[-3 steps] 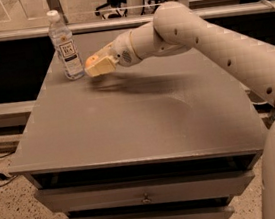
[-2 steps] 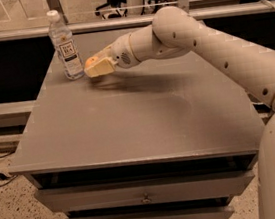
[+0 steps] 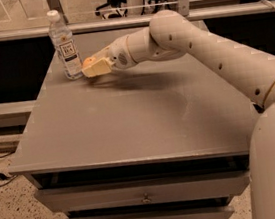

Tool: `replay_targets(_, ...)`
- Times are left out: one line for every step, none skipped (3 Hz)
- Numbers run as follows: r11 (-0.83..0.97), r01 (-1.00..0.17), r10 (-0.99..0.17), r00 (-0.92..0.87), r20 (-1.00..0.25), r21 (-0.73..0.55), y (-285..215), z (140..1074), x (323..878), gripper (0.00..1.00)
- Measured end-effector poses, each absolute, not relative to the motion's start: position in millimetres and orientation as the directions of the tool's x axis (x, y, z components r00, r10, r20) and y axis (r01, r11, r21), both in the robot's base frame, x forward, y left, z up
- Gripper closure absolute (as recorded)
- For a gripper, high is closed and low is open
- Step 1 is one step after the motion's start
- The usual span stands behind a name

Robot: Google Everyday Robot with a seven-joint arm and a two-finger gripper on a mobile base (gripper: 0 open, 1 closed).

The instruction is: Move orange near blue plastic bottle

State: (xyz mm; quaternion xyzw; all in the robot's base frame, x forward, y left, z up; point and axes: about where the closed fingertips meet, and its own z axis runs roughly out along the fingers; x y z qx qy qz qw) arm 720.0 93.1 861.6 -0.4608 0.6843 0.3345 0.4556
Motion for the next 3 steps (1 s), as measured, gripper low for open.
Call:
replay_targets(0.350,-0.936,-0.322,-0.169,-0.932,0.049,94.3,858.2,720.3,0.51)
replay_targets(0.346,-0.937,-0.320,-0.173,-0.932,0.055,95.4,856.6,720.0,0.28)
replay_targets(0.335,-0.940,-0.318,-0.182,-0.931,0.070,98.0,853.2,717.6,0.00)
